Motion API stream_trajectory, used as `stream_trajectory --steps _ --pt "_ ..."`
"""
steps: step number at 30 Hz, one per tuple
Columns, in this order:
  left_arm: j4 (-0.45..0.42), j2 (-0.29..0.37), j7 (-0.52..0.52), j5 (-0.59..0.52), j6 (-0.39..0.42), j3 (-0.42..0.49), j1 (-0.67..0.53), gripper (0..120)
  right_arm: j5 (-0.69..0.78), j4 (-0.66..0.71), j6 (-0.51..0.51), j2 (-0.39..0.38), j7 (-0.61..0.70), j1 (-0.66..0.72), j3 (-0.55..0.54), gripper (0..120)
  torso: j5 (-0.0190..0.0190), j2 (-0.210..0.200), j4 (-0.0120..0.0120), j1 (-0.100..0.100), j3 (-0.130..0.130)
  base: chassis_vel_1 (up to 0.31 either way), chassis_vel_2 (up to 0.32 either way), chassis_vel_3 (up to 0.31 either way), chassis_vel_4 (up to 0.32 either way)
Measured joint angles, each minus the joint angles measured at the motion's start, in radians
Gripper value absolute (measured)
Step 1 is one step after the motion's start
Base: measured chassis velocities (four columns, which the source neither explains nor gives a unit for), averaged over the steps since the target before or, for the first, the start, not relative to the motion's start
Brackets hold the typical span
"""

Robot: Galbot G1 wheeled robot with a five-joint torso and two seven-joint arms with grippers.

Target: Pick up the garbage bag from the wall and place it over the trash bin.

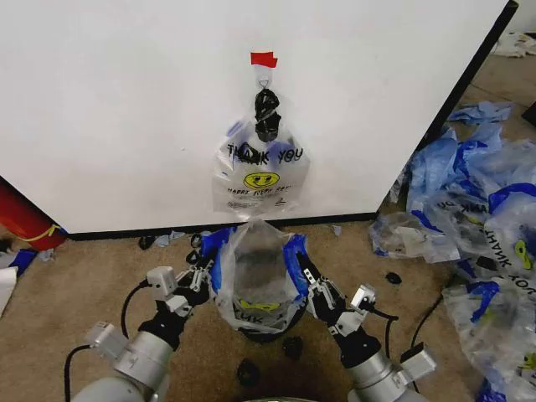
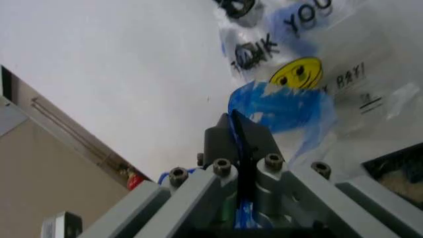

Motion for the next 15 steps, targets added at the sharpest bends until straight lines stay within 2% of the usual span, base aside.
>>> stream_trajectory --steps 15 --pt "-0.05 -0.016 -0.059 -0.032 0.03 0.039 0.045 0 0.019 0.048 -0.001 -0.023 0.019 -0.094 0.185 0 -0.0001 0.0 0.0001 0.0 0.0 0.0 0.0 0.0 0.0"
